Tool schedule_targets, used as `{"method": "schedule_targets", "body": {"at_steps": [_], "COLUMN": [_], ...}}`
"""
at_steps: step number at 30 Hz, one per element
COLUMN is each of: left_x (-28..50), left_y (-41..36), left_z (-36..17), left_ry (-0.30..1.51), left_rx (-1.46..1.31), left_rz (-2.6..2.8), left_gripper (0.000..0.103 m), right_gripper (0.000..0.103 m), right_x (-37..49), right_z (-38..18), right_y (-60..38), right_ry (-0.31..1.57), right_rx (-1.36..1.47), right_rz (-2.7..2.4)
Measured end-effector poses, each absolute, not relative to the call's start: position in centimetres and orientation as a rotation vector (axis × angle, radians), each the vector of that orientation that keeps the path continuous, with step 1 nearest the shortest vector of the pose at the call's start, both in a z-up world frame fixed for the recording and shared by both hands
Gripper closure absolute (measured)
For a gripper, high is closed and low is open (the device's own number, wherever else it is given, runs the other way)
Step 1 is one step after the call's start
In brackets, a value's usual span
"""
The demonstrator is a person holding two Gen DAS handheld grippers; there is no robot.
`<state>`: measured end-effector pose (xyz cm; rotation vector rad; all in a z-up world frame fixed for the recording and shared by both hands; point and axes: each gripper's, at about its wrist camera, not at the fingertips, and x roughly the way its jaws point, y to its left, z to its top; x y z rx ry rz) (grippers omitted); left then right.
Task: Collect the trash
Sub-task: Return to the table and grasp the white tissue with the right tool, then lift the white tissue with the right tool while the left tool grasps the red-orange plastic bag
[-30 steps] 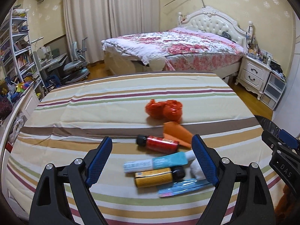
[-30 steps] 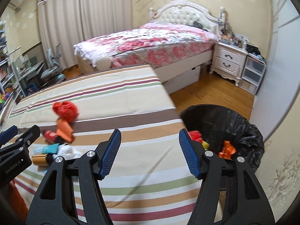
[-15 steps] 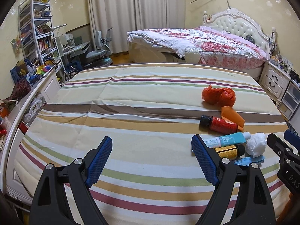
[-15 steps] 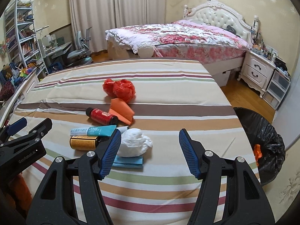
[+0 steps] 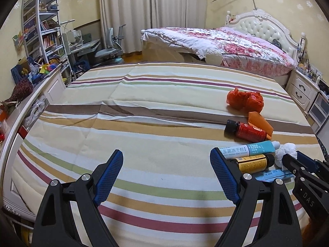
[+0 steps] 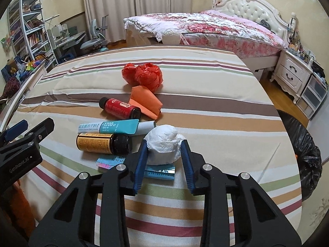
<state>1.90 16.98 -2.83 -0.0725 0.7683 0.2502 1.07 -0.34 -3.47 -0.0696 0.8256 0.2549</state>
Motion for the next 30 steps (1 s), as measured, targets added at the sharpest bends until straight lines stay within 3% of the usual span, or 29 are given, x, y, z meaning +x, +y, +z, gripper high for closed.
{"method": "schedule_targets", "body": {"at_steps": [5,30], "left_x": [2.1,9.8], "left_y": [16.2,9.7], "left_z": [-2.7,-1.2], "left_ry": [0.763,0.772], "left_rx": [-0.067,-0.015], "left_rz": [0.231,0.075], "left_gripper": [0.019,0.019], "right_gripper": [0.078,0.078], "right_x": [1.1,7.7], "right_z": [-3.0,-1.6], "right_y": [-0.9,-6.3], "right_ry": [0.807,0.778], "right_rx": [-0.071,-0.02], "right_rz": [0.235,0.12]}}
